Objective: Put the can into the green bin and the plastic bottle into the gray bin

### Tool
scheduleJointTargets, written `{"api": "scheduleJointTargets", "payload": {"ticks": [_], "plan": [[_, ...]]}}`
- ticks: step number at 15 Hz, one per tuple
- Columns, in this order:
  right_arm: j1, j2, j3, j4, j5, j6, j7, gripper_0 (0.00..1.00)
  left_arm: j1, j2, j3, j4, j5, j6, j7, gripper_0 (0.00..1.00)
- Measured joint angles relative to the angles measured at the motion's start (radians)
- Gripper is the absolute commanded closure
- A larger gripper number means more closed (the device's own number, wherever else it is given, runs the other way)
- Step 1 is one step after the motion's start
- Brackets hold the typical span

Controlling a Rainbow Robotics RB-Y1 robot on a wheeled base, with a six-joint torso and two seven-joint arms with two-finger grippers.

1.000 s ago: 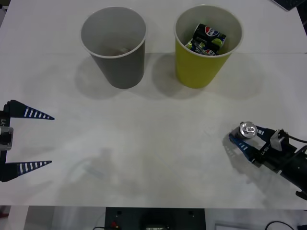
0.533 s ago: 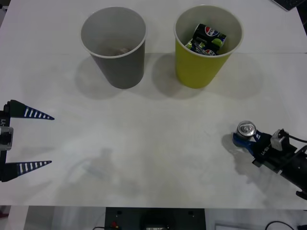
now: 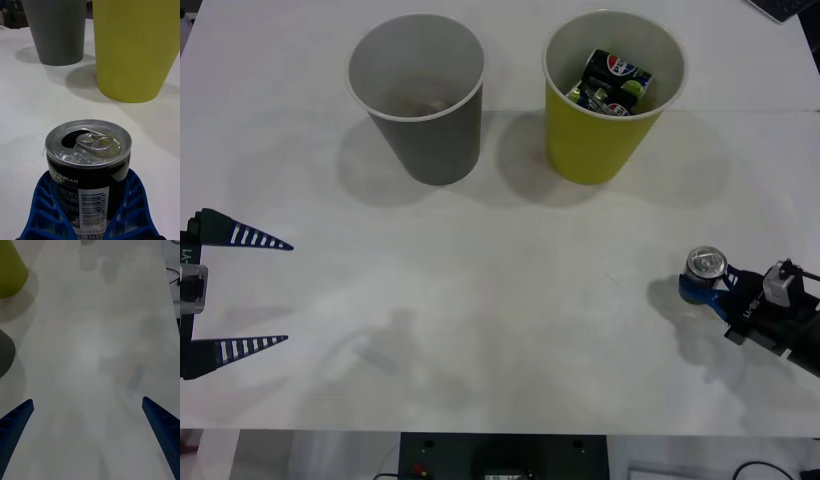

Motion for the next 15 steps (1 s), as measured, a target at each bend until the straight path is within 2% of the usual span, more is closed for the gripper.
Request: {"api": "scheduleJointTargets", "payload": {"ticks": [2, 8, 11, 15], "plan": [[0.023, -0.008, -0.023, -0.113, 0.092, 0.003, -0.136, 1.00, 0.000, 0.000, 0.000, 0.000, 0.000, 0.000, 0.000, 0.00], [0.124, -0.050, -0.044, -0.512, 0.379, 0.049, -0.657, 1.00, 0.000, 0.000, 0.000, 0.000, 0.000, 0.000, 0.000, 0.00], [0.137, -0.097, -0.036, -0.613, 0.443, 0.044, -0.858, 1.00, 0.000, 0.000, 0.000, 0.000, 0.000, 0.000, 0.000, 0.00], [0.136, -0.188, -0.020, -0.701, 0.457, 0.041, -1.099, 1.00, 0.000, 0.000, 0.000, 0.000, 0.000, 0.000, 0.000, 0.00]]}}
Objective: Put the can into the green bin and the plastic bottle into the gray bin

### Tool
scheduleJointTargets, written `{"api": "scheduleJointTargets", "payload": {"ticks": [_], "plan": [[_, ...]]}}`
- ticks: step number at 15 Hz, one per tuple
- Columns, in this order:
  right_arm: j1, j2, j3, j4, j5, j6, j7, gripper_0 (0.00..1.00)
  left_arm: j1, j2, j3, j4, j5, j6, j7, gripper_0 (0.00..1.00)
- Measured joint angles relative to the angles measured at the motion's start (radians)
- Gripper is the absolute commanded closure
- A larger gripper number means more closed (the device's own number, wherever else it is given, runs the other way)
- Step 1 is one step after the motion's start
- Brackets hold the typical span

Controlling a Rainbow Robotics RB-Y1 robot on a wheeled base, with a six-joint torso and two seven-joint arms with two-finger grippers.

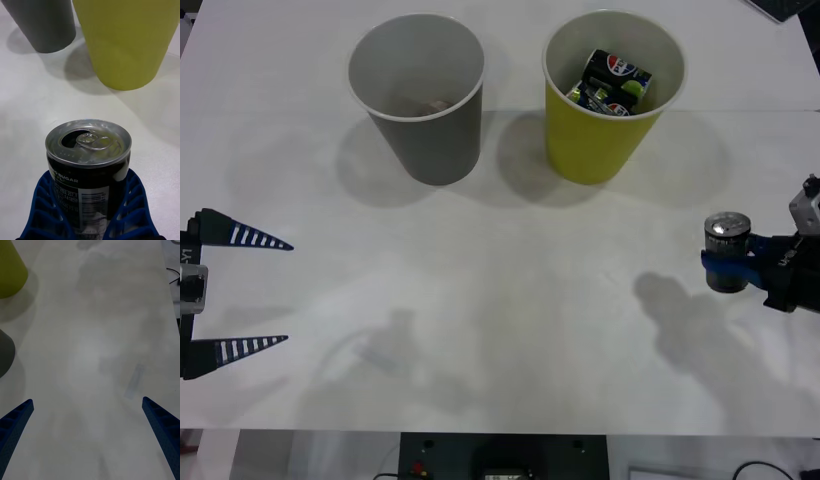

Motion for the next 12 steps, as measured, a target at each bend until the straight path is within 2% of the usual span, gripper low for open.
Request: {"api": "scheduleJointTargets", "payload": {"ticks": [4, 7, 9, 12], "plan": [[-0.016, -0.102, -0.002, -0.113, 0.082, -0.067, -0.278, 1.00, 0.000, 0.000, 0.000, 0.000, 0.000, 0.000, 0.000, 0.00], [-0.049, -0.183, -0.002, -0.166, 0.101, -0.129, -0.460, 1.00, 0.000, 0.000, 0.000, 0.000, 0.000, 0.000, 0.000, 0.00], [-0.093, -0.228, -0.002, -0.179, 0.098, -0.177, -0.550, 1.00, 0.000, 0.000, 0.000, 0.000, 0.000, 0.000, 0.000, 0.00], [-0.144, -0.312, 0.012, -0.180, 0.062, -0.199, -0.602, 1.00, 0.000, 0.000, 0.000, 0.000, 0.000, 0.000, 0.000, 0.00]]}}
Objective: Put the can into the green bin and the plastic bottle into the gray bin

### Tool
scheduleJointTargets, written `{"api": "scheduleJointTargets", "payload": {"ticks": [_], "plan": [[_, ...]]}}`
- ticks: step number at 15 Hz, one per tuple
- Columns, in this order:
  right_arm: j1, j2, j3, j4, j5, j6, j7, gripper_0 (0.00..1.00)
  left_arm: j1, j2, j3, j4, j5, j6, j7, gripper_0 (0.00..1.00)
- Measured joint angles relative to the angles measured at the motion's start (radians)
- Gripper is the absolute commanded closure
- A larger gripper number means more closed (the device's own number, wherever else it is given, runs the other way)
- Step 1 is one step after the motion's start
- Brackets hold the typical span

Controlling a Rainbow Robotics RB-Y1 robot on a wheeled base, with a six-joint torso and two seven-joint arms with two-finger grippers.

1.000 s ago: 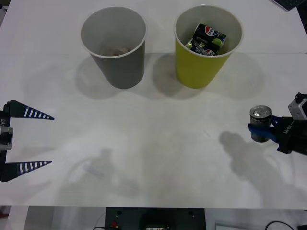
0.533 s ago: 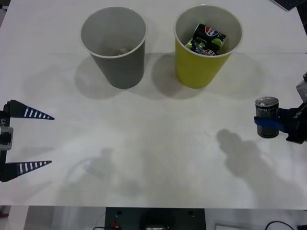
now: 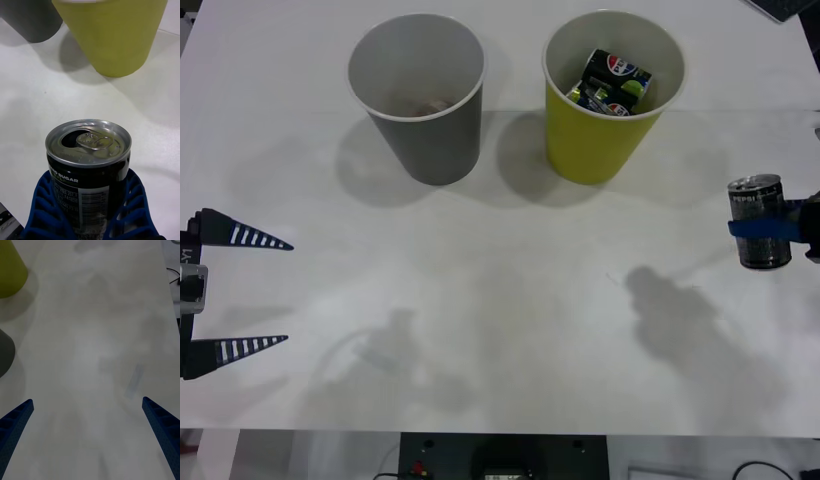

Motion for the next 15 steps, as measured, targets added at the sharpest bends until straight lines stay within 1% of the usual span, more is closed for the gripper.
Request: {"api": "scheduleJointTargets", "payload": {"ticks": [3, 6, 8, 11, 15], "plan": [[-0.055, -0.093, 0.036, 0.003, -0.027, 0.000, -0.003, 1.00, 0.000, 0.000, 0.000, 0.000, 0.000, 0.000, 0.000, 0.00], [-0.169, -0.173, 0.108, 0.054, -0.074, 0.000, -0.002, 1.00, 0.000, 0.000, 0.000, 0.000, 0.000, 0.000, 0.000, 0.00], [-0.278, -0.208, 0.183, 0.107, -0.092, 0.000, -0.003, 1.00, 0.000, 0.000, 0.000, 0.000, 0.000, 0.000, 0.000, 0.00], [-0.465, -0.241, 0.318, 0.199, -0.103, 0.000, -0.003, 1.00, 0.000, 0.000, 0.000, 0.000, 0.000, 0.000, 0.000, 0.00], [-0.735, -0.255, 0.540, 0.328, -0.103, 0.000, -0.004, 1.00, 0.000, 0.000, 0.000, 0.000, 0.000, 0.000, 0.000, 0.00]]}}
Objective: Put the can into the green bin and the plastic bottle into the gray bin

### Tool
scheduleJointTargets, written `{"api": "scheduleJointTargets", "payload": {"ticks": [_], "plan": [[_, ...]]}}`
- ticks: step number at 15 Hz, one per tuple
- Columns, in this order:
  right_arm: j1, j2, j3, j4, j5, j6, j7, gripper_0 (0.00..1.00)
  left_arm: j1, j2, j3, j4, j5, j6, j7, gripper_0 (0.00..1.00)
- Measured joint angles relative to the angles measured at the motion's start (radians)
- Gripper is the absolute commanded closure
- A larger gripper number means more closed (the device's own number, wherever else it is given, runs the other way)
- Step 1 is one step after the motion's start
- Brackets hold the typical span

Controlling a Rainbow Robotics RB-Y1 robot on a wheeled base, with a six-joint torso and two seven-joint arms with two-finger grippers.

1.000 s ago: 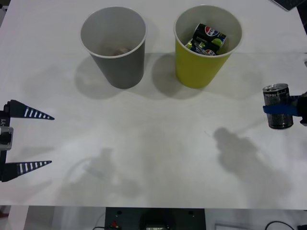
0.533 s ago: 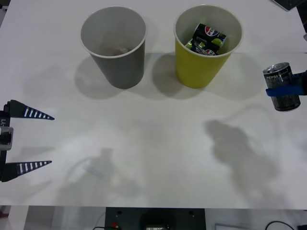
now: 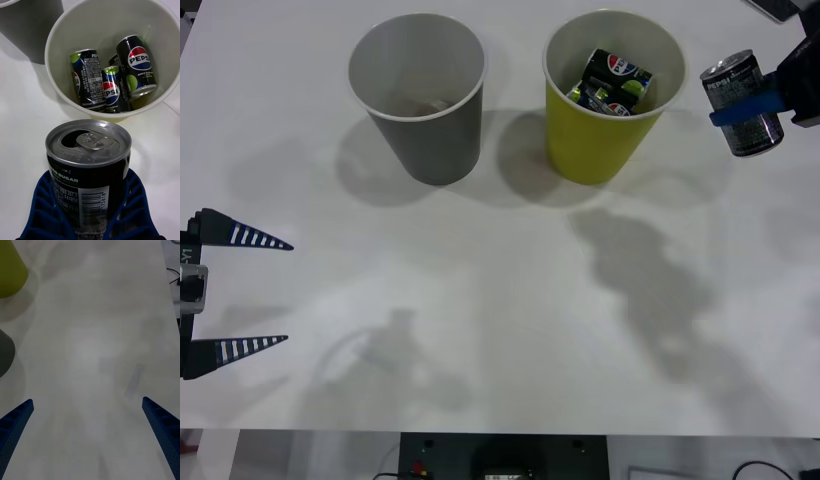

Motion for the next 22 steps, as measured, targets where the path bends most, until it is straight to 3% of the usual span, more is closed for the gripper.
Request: {"api": "scheduleJointTargets", "payload": {"ticks": [3, 9, 14, 16, 17, 18, 19, 20, 22], "plan": [[-0.187, 0.028, 0.159, 0.113, 0.009, 0.000, 0.000, 1.00, 0.000, 0.000, 0.000, 0.000, 0.000, 0.000, 0.000, 0.00], [-0.476, 0.197, 0.352, 0.409, 0.075, 0.001, 0.001, 1.00, 0.000, 0.000, 0.000, 0.000, 0.000, 0.000, 0.000, 0.00], [-0.569, 0.340, 0.381, 0.575, 0.209, 0.040, 0.005, 1.00, 0.000, 0.000, 0.000, 0.000, 0.000, 0.000, 0.000, 0.00], [-0.574, 0.376, 0.381, 0.614, 0.235, 0.074, 0.022, 0.94, 0.000, 0.000, 0.000, 0.000, 0.000, 0.000, 0.000, 0.00], [-0.574, 0.389, 0.381, 0.627, 0.240, 0.087, 0.034, 0.78, 0.000, 0.000, 0.000, 0.000, 0.000, 0.000, 0.000, 0.00], [-0.574, 0.394, 0.381, 0.629, 0.242, 0.089, 0.045, 0.55, 0.000, 0.000, 0.000, 0.000, 0.000, 0.000, 0.000, 0.00], [-0.574, 0.395, 0.381, 0.629, 0.242, 0.088, 0.054, 0.22, 0.000, 0.000, 0.000, 0.000, 0.000, 0.000, 0.000, 0.00], [-0.574, 0.395, 0.381, 0.630, 0.239, 0.086, 0.069, 0.04, 0.000, 0.000, 0.000, 0.000, 0.000, 0.000, 0.000, 0.00], [-0.573, 0.395, 0.381, 0.630, 0.232, 0.074, 0.096, 0.00, 0.000, 0.000, 0.000, 0.000, 0.000, 0.000, 0.000, 0.00]]}}
